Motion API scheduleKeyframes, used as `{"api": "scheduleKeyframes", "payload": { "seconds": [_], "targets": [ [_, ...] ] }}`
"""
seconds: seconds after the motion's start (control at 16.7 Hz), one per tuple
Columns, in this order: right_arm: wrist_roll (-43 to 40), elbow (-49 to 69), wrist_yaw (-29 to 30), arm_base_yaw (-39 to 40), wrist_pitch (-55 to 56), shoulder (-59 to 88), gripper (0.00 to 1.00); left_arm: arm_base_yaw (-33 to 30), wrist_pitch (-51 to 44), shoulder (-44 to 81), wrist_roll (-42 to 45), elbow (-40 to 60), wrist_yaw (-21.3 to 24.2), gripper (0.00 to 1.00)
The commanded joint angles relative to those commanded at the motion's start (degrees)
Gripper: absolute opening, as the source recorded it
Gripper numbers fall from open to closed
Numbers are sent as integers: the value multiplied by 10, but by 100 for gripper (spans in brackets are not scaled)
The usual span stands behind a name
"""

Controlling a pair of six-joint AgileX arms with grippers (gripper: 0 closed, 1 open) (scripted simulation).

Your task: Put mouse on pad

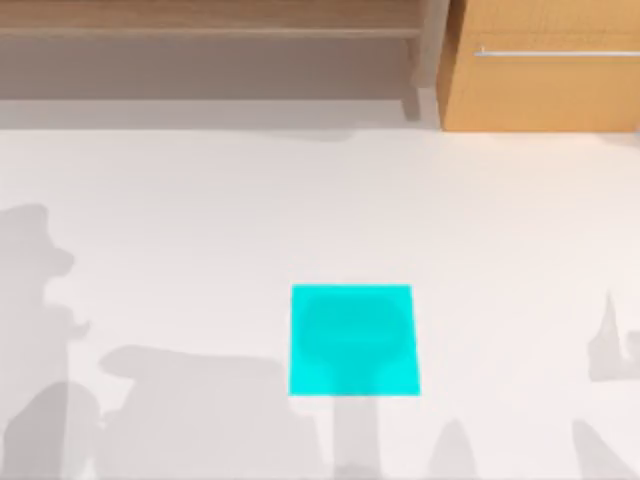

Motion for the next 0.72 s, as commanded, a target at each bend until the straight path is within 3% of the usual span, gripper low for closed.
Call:
{"api": "scheduleKeyframes", "payload": {
  "seconds": [0.36,0.54,0.72],
  "targets": [
    [0,0,0,0,0,0,100,-19,-8,14,-48,1,-3,0],
    [0,0,0,0,0,0,100,-58,-24,36,-151,7,-7,0],
    [0,0,0,0,0,0,100,-112,-47,67,-307,17,-13,0]
  ]
}}
